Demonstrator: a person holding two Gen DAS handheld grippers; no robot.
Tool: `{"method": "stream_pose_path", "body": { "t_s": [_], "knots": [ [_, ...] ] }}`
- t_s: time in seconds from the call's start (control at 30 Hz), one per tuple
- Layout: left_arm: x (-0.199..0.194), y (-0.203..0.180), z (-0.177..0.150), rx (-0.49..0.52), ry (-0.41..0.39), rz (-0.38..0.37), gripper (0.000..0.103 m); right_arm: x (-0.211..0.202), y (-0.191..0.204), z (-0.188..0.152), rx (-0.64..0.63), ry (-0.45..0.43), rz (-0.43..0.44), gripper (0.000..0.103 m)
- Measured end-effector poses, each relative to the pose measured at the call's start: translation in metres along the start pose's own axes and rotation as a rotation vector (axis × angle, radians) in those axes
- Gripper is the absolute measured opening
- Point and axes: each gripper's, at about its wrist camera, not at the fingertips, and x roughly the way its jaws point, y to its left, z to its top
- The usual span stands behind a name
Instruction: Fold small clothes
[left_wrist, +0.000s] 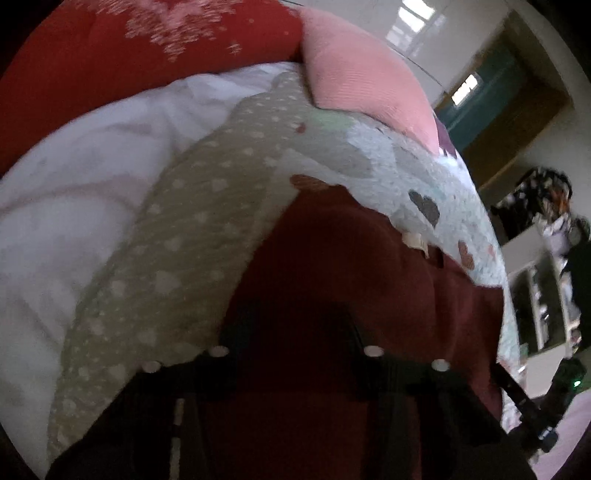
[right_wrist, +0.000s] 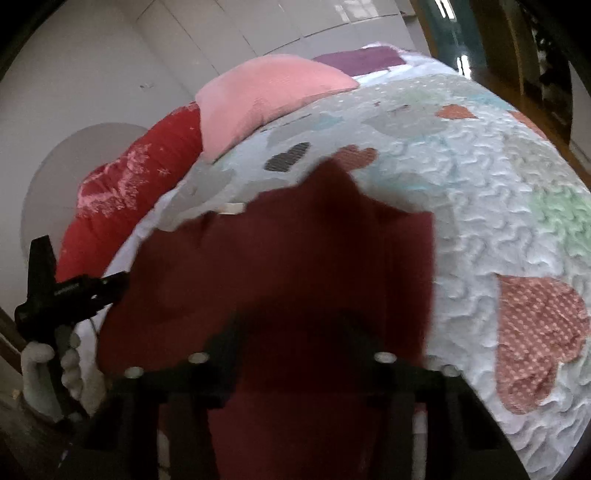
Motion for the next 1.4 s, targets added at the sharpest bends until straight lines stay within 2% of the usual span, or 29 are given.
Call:
{"method": "stream_pose_path", "body": {
  "t_s": [0.03, 0.07, 0.13, 0.2, 0.27, 0.43, 0.53, 0.57, 0.6, 0.67, 0.7, 0.8, 1.0, 1.4],
  "knots": [
    [-0.01, 0.007, -0.001, -0.028, -0.012, 0.01, 0.031, -0.003, -0.006, 0.0, -0.005, -0.007, -0.046, 0.033],
    [-0.019, 0.01, -0.003, -0.04, -0.029, 0.053, 0.032, -0.004, -0.009, 0.001, 0.0, -0.017, -0.083, 0.028],
    [-0.036, 0.015, -0.007, -0.042, -0.049, 0.068, 0.032, -0.02, -0.014, 0.001, 0.028, -0.03, -0.088, 0.029],
    [-0.06, 0.018, -0.021, -0.024, -0.075, 0.081, 0.033, -0.04, -0.012, -0.005, 0.037, -0.066, -0.166, 0.049],
    [-0.078, 0.014, -0.037, 0.01, -0.108, 0.104, 0.035, -0.065, -0.008, -0.019, 0.025, -0.114, -0.18, 0.052],
    [-0.125, -0.016, -0.099, 0.108, -0.21, 0.169, 0.041, -0.104, 0.004, -0.065, 0.02, -0.143, -0.187, 0.052],
    [-0.145, -0.037, -0.13, 0.125, -0.287, 0.211, 0.058, -0.122, 0.015, -0.092, 0.007, -0.156, -0.192, 0.052],
    [-0.151, -0.042, -0.14, 0.124, -0.314, 0.225, 0.067, -0.127, 0.02, -0.101, 0.009, -0.161, -0.185, 0.053],
    [-0.159, -0.048, -0.151, 0.114, -0.349, 0.249, 0.08, -0.13, 0.024, -0.108, 0.013, -0.162, -0.176, 0.055],
    [-0.171, -0.055, -0.17, 0.087, -0.402, 0.277, 0.092, -0.135, 0.035, -0.119, 0.016, -0.16, -0.161, 0.056],
    [-0.175, -0.057, -0.176, 0.086, -0.408, 0.269, 0.093, -0.137, 0.041, -0.123, 0.01, -0.157, -0.158, 0.057],
    [-0.182, -0.062, -0.185, 0.116, -0.373, 0.211, 0.093, -0.139, 0.059, -0.131, -0.03, -0.153, -0.161, 0.061],
    [-0.183, -0.064, -0.19, 0.129, -0.343, 0.194, 0.093, -0.139, 0.077, -0.145, -0.066, -0.137, -0.155, 0.064],
    [-0.159, -0.063, -0.198, 0.133, -0.256, 0.151, 0.092, -0.121, 0.07, -0.155, -0.028, -0.071, -0.168, 0.065]
  ]
}}
